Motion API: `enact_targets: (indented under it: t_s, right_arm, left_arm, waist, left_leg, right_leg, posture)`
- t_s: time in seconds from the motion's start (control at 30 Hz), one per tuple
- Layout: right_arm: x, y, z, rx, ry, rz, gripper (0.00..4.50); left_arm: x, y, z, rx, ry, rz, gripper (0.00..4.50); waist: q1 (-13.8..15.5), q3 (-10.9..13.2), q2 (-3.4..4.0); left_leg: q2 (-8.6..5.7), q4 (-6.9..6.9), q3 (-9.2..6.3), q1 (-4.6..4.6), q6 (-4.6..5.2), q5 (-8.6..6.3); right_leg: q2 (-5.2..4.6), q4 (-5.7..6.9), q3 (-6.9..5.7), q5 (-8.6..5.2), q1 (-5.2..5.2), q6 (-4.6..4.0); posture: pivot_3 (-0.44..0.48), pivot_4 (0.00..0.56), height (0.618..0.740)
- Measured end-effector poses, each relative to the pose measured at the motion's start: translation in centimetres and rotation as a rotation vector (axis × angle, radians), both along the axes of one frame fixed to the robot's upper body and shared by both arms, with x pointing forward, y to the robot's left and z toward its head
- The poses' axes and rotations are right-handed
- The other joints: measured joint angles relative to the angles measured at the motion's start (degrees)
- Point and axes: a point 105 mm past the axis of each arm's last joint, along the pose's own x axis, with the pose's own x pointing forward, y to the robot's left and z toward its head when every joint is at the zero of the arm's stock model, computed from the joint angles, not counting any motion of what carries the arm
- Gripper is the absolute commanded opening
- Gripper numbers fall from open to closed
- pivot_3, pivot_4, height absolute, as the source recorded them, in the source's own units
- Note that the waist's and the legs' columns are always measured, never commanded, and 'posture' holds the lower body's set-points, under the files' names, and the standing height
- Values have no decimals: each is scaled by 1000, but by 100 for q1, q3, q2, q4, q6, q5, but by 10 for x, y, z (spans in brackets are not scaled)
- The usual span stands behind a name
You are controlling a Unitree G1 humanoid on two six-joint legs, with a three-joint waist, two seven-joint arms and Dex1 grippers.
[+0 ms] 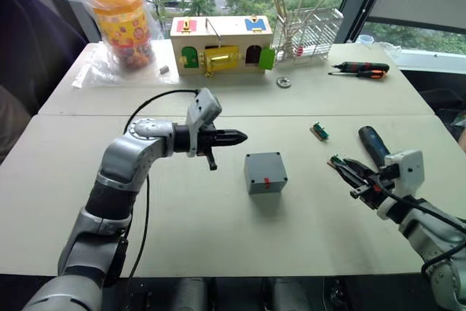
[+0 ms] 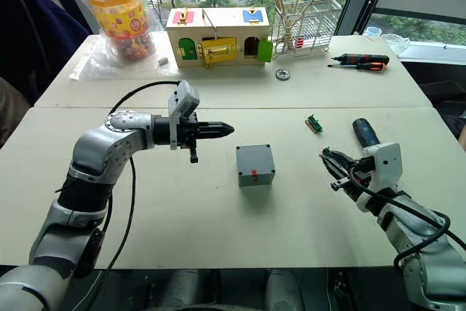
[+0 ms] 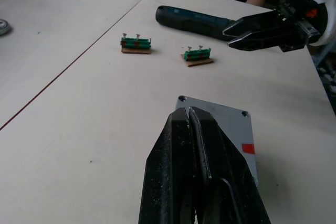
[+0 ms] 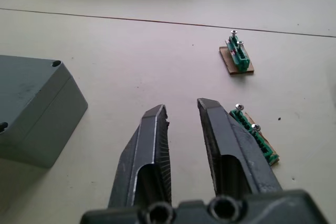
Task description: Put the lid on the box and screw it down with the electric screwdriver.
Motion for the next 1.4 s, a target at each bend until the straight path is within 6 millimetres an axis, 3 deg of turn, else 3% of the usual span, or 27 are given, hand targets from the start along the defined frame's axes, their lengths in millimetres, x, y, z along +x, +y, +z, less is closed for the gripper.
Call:
enact_targets:
  t_s: [0.13, 0.33, 0.47, 0.7, 0.83, 0.93, 1.4]
  right_arm:
    - [4, -9, -4, -17, 17, -48, 4428]
    - [19, -18, -7, -12, 43, -97, 4428]
    - [24, -23, -17, -28, 74, -109, 3218]
    - [31, -28, -24, -17, 88, -111, 3218]
    - [36, -30, -21, -15, 66, -110, 1993]
    - [37, -30, -22, -13, 64, -110, 544]
    - [42, -29, -23, -3, 52, -91, 544]
  left_arm:
    - [-9, -11, -7, 29, 7, -67, 0]
    - [-21, -18, -16, 91, -36, -132, 0]
    - [-22, -16, -18, 94, -38, -116, 0]
    - [-23, -16, -20, 91, -36, -97, 0]
    - [-22, -16, -22, 91, -33, -86, 0]
    - [-22, -15, -24, 90, -26, -76, 0]
    - [-20, -13, -27, 96, -36, -57, 0]
  waist:
    - [-9, 1, 1]
    - [5, 2, 3]
    - [-5, 2, 3]
    - [-8, 3, 5]
    - [-2, 3, 5]
    - [-9, 3, 5]
    - [-5, 3, 6]
  left_leg:
    - [0, -3, 1, -1, -1, 1]
    - [1, -4, 3, -1, -2, 1]
    - [0, -3, 3, -2, -1, 1]
    - [1, -4, 3, -2, -1, 1]
    - [1, -4, 3, -2, -2, 2]
    - [1, -4, 4, -2, -2, 2]
    - [1, -4, 4, -2, -4, 3]
  right_leg:
    - [2, 0, 1, 0, -5, 0]
    - [3, 0, 3, 0, -6, 0]
    - [2, -1, 4, 0, -6, 0]
    - [3, 0, 4, 0, -7, 0]
    - [3, 0, 3, 0, -7, 0]
    - [3, -1, 3, 0, -7, 0]
    - [3, 0, 3, 0, -7, 0]
  posture:
    - [0, 150, 708]
    - [0, 150, 708]
    - [0, 150, 708]
    - [0, 150, 708]
    - [0, 150, 708]
    - [0, 150, 708]
    - [0, 150, 708]
